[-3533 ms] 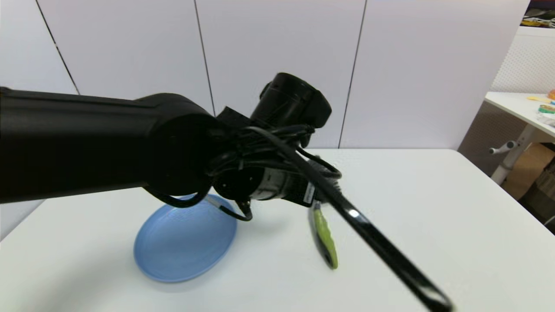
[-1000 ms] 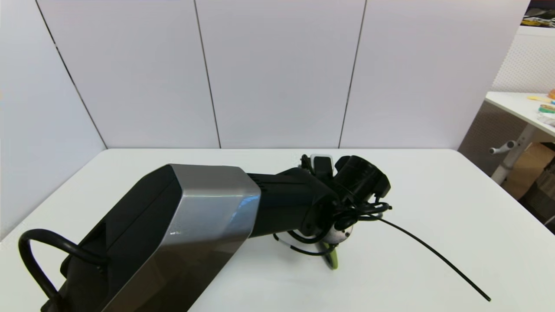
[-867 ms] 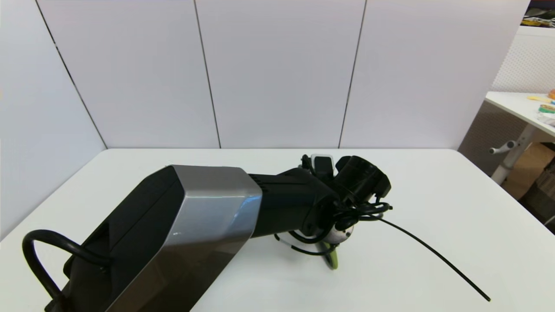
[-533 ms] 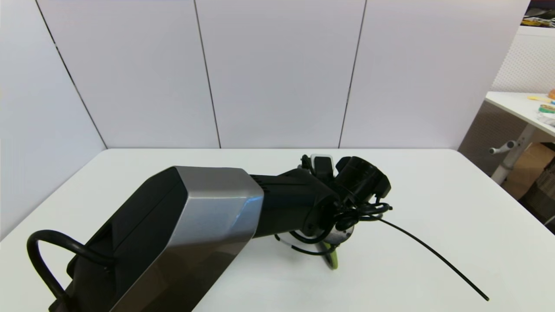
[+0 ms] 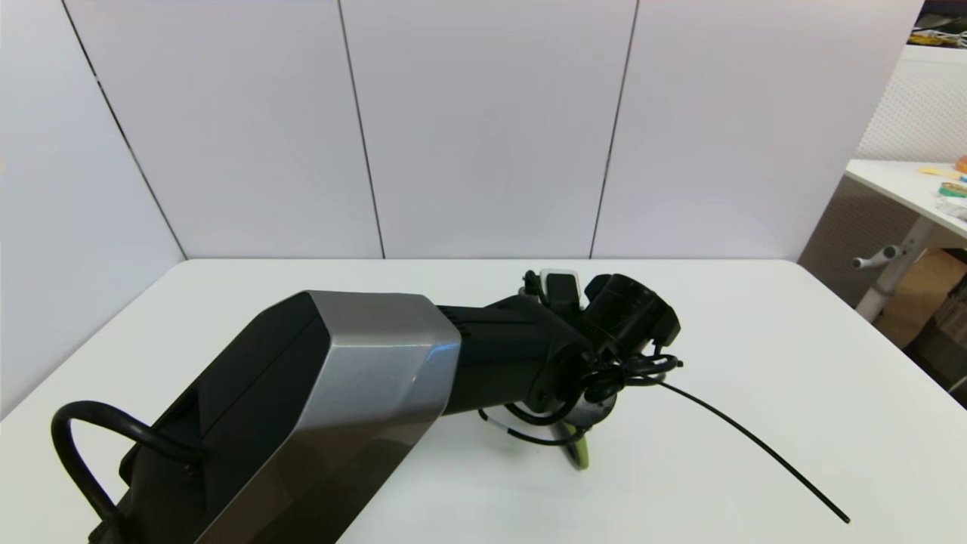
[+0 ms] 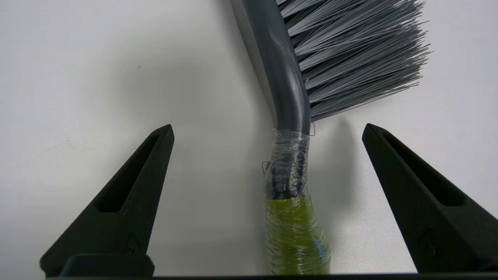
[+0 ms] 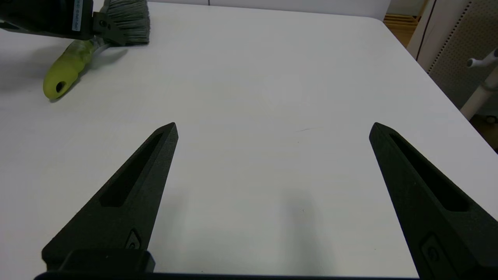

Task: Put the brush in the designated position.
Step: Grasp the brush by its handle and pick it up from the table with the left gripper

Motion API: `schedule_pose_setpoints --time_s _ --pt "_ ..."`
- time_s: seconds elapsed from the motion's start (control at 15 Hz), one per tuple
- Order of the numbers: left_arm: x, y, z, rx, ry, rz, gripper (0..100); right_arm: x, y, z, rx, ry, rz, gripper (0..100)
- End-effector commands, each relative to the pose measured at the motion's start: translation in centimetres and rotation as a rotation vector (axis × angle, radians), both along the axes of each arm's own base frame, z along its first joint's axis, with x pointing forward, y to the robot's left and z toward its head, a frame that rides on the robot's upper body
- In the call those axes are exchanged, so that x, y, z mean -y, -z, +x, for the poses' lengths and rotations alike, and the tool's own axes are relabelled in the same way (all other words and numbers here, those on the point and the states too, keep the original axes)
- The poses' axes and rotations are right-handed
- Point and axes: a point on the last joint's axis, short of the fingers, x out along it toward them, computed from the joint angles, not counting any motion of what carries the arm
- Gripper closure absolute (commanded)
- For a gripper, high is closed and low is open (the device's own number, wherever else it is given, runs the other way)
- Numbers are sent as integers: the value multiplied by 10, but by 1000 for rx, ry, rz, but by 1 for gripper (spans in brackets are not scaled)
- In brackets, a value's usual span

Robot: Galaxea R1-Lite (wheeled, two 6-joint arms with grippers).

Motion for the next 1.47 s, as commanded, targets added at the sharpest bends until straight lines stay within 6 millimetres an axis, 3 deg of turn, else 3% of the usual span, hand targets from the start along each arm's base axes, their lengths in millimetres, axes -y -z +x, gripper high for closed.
schedule_pose_setpoints --time_s 0.07,0.27,0.33,1.07,1.27,1.47 --pt "0 0 0 1 -5 1 0 0 0 0 0 -1 -1 0" --pt "0 1 0 -1 -6 2 0 0 0 0 0 -1 -1 0" --pt "0 2 -1 -4 -4 4 100 0 0 0 0 -1 -1 0" --pt "3 0 1 22 -8 -31 100 0 0 0 0 -1 -1 0" --pt "1 -12 0 36 -4 -46 100 0 0 0 0 -1 -1 0" --pt "-9 -37 -2 62 -8 -78 100 0 0 0 0 -1 -1 0"
